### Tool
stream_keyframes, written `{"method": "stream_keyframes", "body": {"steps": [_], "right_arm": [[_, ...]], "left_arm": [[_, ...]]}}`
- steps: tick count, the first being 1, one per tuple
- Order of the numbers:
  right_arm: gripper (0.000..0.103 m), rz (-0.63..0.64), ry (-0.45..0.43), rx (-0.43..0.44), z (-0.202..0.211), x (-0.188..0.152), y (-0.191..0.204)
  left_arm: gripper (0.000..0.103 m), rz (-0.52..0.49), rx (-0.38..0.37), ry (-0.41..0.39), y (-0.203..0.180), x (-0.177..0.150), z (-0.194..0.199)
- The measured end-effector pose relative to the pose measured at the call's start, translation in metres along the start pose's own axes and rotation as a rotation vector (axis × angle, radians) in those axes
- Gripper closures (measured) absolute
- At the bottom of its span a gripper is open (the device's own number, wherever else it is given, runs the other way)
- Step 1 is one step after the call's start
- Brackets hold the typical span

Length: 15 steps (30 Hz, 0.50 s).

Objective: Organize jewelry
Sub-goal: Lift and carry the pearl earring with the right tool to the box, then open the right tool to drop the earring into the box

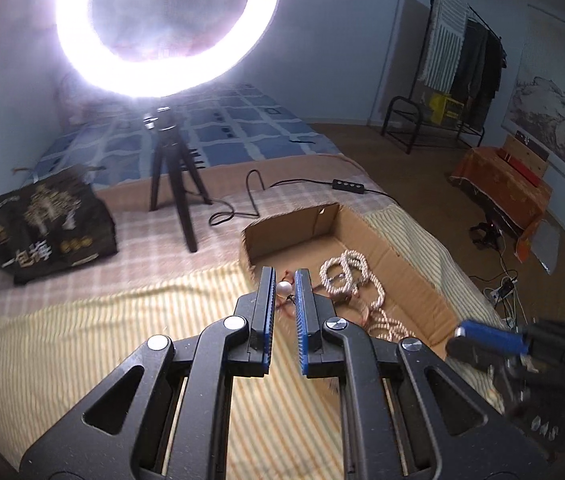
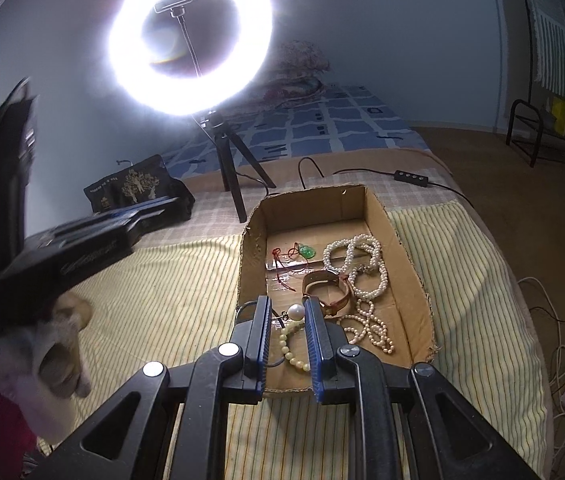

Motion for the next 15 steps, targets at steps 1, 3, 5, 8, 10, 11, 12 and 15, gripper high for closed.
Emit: {"method": "stream_keyframes", "body": {"steps": [1,3,5,8,10,11,12,15], "right_arm": [[0.088,0.000,0.002,0.001,-0.001,0.000,-0.001],[0.088,-0.003,0.007,0.005,-0.003,0.000,-0.002],[0.088,-0.009,0.016,0.007,-0.006,0.000,-0.003],[0.088,-0.018,0.022,0.008,-0.010,0.001,-0.005],[0.088,-0.020,0.025,0.006,-0.012,0.002,-0.007],[0.088,-0.023,0.028,0.006,-0.013,0.002,-0.008],[0.088,-0.025,0.029,0.006,-0.014,0.002,-0.008],[0.087,-0.029,0.037,0.000,-0.018,0.003,-0.011]], "left_arm": [[0.095,-0.002,-0.004,0.002,-0.003,0.004,-0.005],[0.095,-0.003,-0.016,0.005,-0.009,0.012,-0.014],[0.095,-0.007,-0.023,0.010,-0.014,0.018,-0.023],[0.095,-0.012,-0.031,0.017,-0.021,0.025,-0.032],[0.095,-0.016,-0.038,0.021,-0.025,0.029,-0.038],[0.095,-0.018,-0.040,0.025,-0.027,0.030,-0.042],[0.095,-0.019,-0.043,0.029,-0.028,0.032,-0.044],[0.095,-0.018,-0.059,0.047,-0.033,0.035,-0.052]]}}
Point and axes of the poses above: each gripper's, at about its wrist camera, not at the fingertips, and z roughly against the way its jaws point, y to its left, x to its top, the point moved 4 cm from there along -z, roughly the way its jaws point, and after that the axes turned 11 degrees about x, right-handed, at the moved point
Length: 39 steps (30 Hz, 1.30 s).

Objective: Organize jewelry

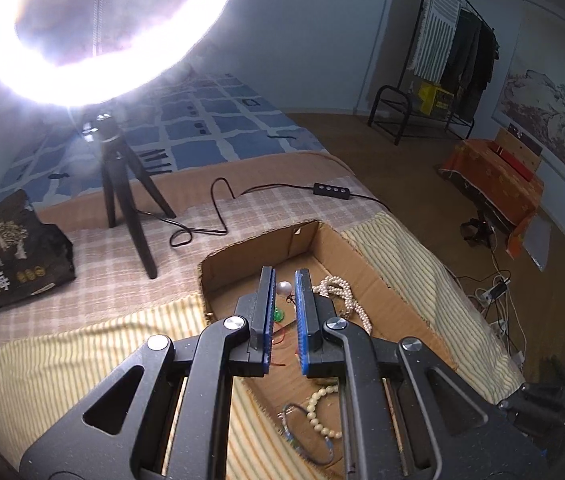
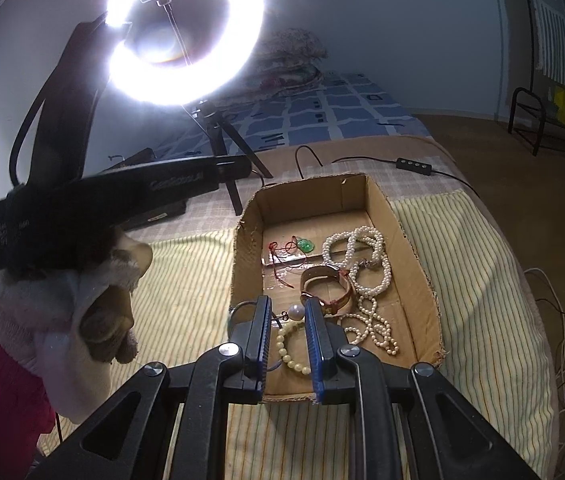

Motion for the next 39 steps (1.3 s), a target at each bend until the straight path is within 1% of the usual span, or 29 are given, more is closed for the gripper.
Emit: {"method": "stream_keyframes", "body": {"steps": [9,18,21,22,23,24,25,26,27,29,30,32,35,39], "right_arm": [[0.087,-0.025,0.029,-0.015,-0.011,0.000,-0.010],[0.086,-0.026,0.028,-0.019,-0.013,0.002,-0.010],[0.075,-0.025,0.017,-0.023,-0.011,0.003,-0.009],[0.070,-0.024,0.012,-0.027,-0.010,0.003,-0.009],[0.063,-0.022,0.009,-0.029,-0.010,0.003,-0.009],[0.058,-0.020,0.008,-0.031,-0.009,0.003,-0.009],[0.043,-0.018,0.005,-0.036,-0.008,0.003,-0.008],[0.030,-0.016,0.001,-0.043,-0.007,0.004,-0.007],[0.025,-0.013,-0.006,-0.052,-0.006,0.004,-0.007],[0.015,-0.005,-0.016,-0.060,-0.005,0.005,-0.005],[0.014,-0.001,-0.015,-0.062,-0.005,0.006,-0.004],[0.012,0.012,-0.015,-0.071,-0.005,0.006,-0.002],[0.007,0.032,-0.009,-0.085,-0.007,0.006,0.002],[0.007,0.061,-0.010,-0.099,-0.005,0.006,0.007]], "left_arm": [[0.095,-0.022,-0.003,0.080,-0.012,0.005,-0.026],[0.095,-0.041,0.006,0.084,-0.017,0.008,-0.030],[0.095,-0.032,0.005,0.072,-0.016,0.010,-0.028],[0.095,-0.031,0.003,0.071,-0.015,0.010,-0.028],[0.095,-0.032,0.001,0.070,-0.015,0.011,-0.027],[0.087,-0.038,0.003,0.070,-0.015,0.011,-0.027],[0.078,-0.042,0.005,0.068,-0.016,0.011,-0.026],[0.058,-0.044,0.008,0.060,-0.016,0.012,-0.025],[0.046,-0.043,0.013,0.041,-0.016,0.013,-0.022],[0.045,-0.043,0.020,0.019,-0.016,0.015,-0.018],[0.044,-0.045,0.024,0.020,-0.016,0.015,-0.017],[0.042,-0.044,0.026,0.026,-0.015,0.016,-0.016],[0.034,-0.041,0.030,0.017,-0.014,0.017,-0.012],[0.033,-0.039,0.040,0.008,-0.012,0.019,-0.005]]}}
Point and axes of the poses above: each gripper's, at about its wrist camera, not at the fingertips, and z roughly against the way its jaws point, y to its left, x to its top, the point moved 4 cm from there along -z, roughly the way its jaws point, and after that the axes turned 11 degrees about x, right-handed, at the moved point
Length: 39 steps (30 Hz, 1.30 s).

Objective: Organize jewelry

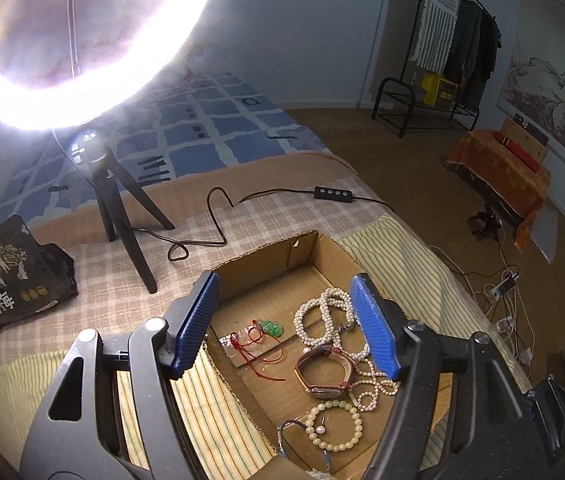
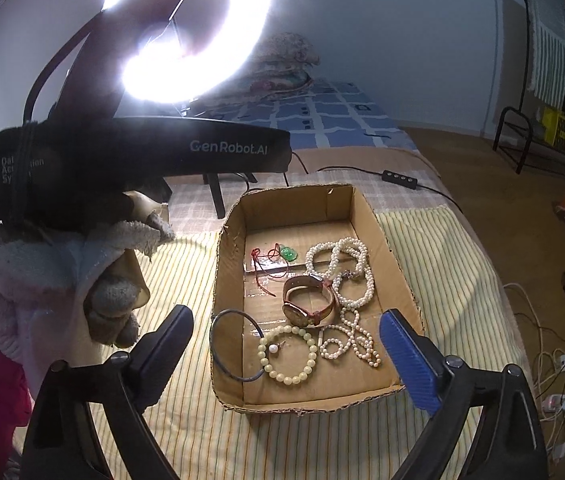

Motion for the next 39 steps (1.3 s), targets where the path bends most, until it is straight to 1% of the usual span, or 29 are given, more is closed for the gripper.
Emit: {"method": "stream_keyframes", "body": {"steps": [7,12,14,16,20,25,26,27,29,34,39], "right_arm": [[0.007,0.003,-0.024,-0.023,0.011,0.003,0.003],[0.007,0.005,-0.045,-0.042,0.023,0.004,0.005],[0.000,0.012,-0.055,-0.061,0.030,0.005,0.007],[0.000,0.025,-0.075,-0.086,0.038,0.007,0.010],[0.000,0.053,-0.104,-0.109,0.053,0.010,0.018],[0.000,0.064,-0.144,-0.121,0.071,0.014,0.028],[0.000,0.066,-0.151,-0.122,0.074,0.015,0.031],[0.000,0.067,-0.155,-0.122,0.077,0.016,0.033],[0.000,0.070,-0.168,-0.127,0.085,0.017,0.038],[0.000,0.069,-0.198,-0.136,0.104,0.017,0.049],[0.000,0.078,-0.242,-0.152,0.123,0.017,0.062]], "left_arm": [[0.033,-0.005,0.023,-0.019,0.005,-0.001,0.020],[0.033,0.000,0.048,-0.038,0.013,-0.003,0.042],[0.033,0.006,0.055,-0.049,0.018,-0.003,0.052],[0.032,0.008,0.065,-0.061,0.021,-0.004,0.064],[0.032,0.023,0.081,-0.083,0.030,-0.008,0.086],[0.031,0.042,0.101,-0.123,0.042,-0.013,0.118],[0.031,0.046,0.105,-0.132,0.045,-0.014,0.125],[0.027,0.049,0.109,-0.142,0.047,-0.016,0.132],[0.023,0.059,0.114,-0.161,0.053,-0.019,0.146],[0.023,0.064,0.132,-0.186,0.063,-0.029,0.178],[0.023,0.066,0.132,-0.211,0.070,-0.046,0.208]]}}
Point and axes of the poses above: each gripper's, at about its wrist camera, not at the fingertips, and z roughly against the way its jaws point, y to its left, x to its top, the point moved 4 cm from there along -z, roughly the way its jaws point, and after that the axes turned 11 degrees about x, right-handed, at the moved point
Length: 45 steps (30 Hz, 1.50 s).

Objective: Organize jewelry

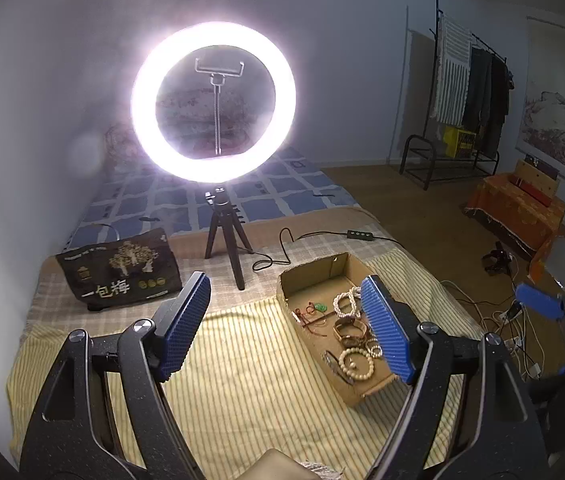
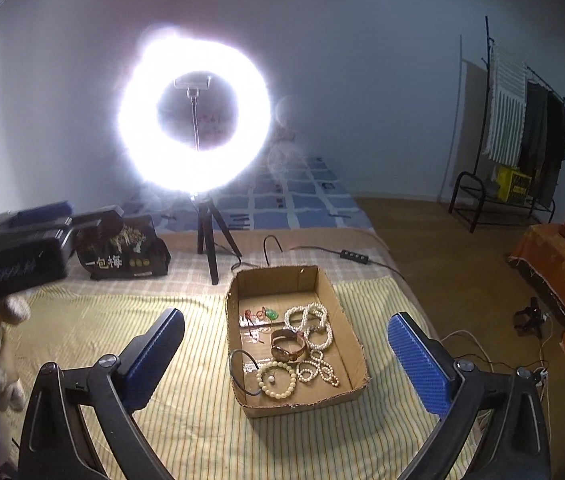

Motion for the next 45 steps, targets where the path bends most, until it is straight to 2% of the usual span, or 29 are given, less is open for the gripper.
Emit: {"method": "stream_keyframes", "body": {"steps": [8,11,18,19,21,22,26,33,45], "right_arm": [[0.000,0.017,-0.068,-0.026,0.019,0.004,0.006],[0.000,0.018,-0.090,-0.036,0.023,0.003,0.005],[0.000,0.037,-0.105,-0.052,0.024,-0.004,0.006],[0.000,0.044,-0.109,-0.059,0.024,-0.006,0.006],[0.000,0.049,-0.112,-0.064,0.026,-0.008,0.006],[0.000,0.048,-0.112,-0.065,0.026,-0.009,0.005],[0.000,0.043,-0.121,-0.073,0.026,-0.012,0.003],[0.000,0.041,-0.129,-0.082,0.026,-0.015,-0.002],[0.000,0.020,-0.109,-0.080,0.019,-0.019,-0.007]], "left_arm": [[0.021,-0.011,0.035,-0.037,0.011,-0.025,0.036],[0.013,0.006,0.027,-0.036,0.015,-0.036,0.040],[0.012,0.007,0.040,-0.023,0.016,-0.045,0.047],[0.011,0.004,0.046,-0.029,0.016,-0.046,0.050],[0.001,0.000,0.050,-0.045,0.016,-0.048,0.057],[0.000,0.003,0.049,-0.061,0.015,-0.048,0.062],[0.000,0.014,0.051,-0.092,0.015,-0.048,0.070],[0.000,-0.014,0.078,-0.069,0.008,-0.058,0.064],[0.000,-0.027,0.077,-0.031,0.004,-0.068,0.055]]}}
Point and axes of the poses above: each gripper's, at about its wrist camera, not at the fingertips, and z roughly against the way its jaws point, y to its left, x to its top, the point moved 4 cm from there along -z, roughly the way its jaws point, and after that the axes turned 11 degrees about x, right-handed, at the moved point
